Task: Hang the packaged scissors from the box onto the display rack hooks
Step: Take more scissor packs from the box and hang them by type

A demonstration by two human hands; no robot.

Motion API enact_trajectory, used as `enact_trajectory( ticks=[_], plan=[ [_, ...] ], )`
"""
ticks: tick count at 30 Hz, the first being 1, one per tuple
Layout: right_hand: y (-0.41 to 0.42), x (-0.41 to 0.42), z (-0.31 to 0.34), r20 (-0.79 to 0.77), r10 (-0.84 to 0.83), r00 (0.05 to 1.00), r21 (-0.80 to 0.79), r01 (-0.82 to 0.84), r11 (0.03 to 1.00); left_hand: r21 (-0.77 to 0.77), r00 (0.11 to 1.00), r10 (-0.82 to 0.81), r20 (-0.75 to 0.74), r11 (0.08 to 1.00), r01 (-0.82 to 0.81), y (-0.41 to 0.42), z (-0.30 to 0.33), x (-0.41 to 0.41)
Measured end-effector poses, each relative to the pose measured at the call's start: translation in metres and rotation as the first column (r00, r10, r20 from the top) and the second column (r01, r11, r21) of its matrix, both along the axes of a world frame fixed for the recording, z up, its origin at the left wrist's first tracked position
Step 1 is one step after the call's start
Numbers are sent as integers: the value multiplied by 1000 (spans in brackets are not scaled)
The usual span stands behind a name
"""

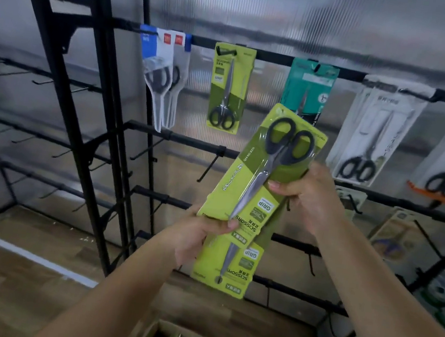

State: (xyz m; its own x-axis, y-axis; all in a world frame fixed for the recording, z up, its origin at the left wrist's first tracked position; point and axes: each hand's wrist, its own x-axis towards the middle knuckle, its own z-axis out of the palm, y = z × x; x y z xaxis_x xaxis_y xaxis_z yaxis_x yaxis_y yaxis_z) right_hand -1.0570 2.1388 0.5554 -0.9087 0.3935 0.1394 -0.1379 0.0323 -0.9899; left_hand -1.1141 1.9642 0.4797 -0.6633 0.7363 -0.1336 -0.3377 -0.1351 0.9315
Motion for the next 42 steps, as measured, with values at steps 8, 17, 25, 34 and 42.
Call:
enact_trajectory(
  ticks=[8, 17, 25, 34, 42],
  plan=[
    [14, 6, 28, 83, 153, 985, 169, -165, 972, 63, 977, 189, -102, 981, -184, 16, 7, 5],
    [26, -4, 27, 154, 234, 960, 377, -276, 884, 73, 967, 246, -69, 968, -241, 20, 1, 2],
    [39, -13, 21, 62, 190, 980, 387, -199, 900, 30, 905, 426, -15, 905, -425, -16, -14, -9],
    [22, -48, 20, -44, 142, 989, 299, -122, 947, 47, 848, 529, 15, 847, -529, -62, -36, -23],
    [-64, -118, 27, -183, 37, 982, 405, 41, 913, 126, 865, 497, 73, 855, -503, -130, -36, -88]
  ],
)
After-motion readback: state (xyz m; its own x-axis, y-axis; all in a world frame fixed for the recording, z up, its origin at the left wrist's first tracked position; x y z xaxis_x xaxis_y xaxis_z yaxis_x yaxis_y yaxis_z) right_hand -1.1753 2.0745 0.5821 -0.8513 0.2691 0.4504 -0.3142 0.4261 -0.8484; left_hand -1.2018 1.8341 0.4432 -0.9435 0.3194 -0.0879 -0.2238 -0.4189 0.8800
